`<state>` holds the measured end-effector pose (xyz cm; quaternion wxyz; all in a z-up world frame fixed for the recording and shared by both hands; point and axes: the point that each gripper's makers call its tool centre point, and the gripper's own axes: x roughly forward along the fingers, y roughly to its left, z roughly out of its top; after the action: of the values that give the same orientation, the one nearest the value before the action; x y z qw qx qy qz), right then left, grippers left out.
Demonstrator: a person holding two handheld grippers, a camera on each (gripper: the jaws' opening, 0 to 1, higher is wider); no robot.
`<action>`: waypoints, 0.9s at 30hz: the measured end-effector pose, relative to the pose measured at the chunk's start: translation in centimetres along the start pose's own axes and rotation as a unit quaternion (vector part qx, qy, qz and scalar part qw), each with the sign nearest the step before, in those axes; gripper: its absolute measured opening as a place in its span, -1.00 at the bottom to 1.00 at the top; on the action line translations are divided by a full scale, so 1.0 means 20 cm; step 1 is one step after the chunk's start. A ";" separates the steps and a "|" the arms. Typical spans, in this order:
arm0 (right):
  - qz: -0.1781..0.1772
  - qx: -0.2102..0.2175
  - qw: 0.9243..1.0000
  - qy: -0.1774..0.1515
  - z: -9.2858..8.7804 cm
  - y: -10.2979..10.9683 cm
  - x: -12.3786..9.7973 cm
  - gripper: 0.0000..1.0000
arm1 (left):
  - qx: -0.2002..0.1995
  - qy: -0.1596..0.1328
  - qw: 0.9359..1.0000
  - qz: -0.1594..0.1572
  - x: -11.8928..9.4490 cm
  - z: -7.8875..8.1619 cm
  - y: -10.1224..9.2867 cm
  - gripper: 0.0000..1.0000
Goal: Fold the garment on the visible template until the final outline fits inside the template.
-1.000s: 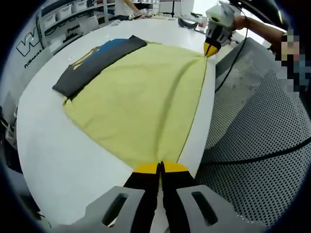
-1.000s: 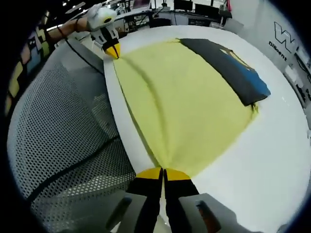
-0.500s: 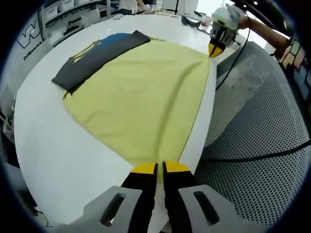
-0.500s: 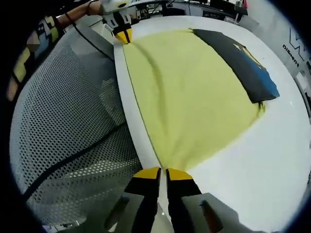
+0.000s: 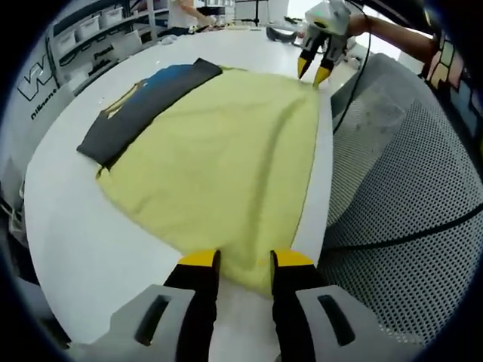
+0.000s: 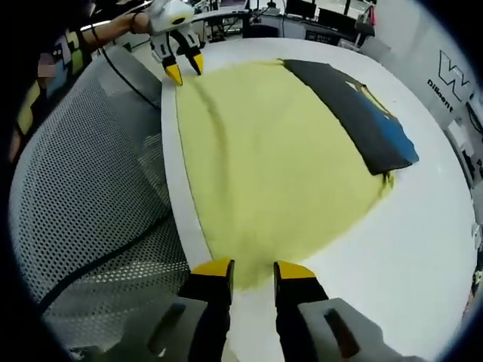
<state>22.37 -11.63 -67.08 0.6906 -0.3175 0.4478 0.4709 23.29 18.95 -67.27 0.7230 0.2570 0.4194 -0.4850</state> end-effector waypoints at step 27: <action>0.016 0.089 0.995 0.039 -0.05 0.03 -0.04 -1.00 | -0.119 0.028 0.992 0.018 -0.04 -0.01 -0.03 -1.00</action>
<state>21.41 -12.57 -66.83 0.6905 -0.2658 0.5195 0.4274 22.58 19.35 -66.65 0.7450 0.1906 0.4897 -0.4109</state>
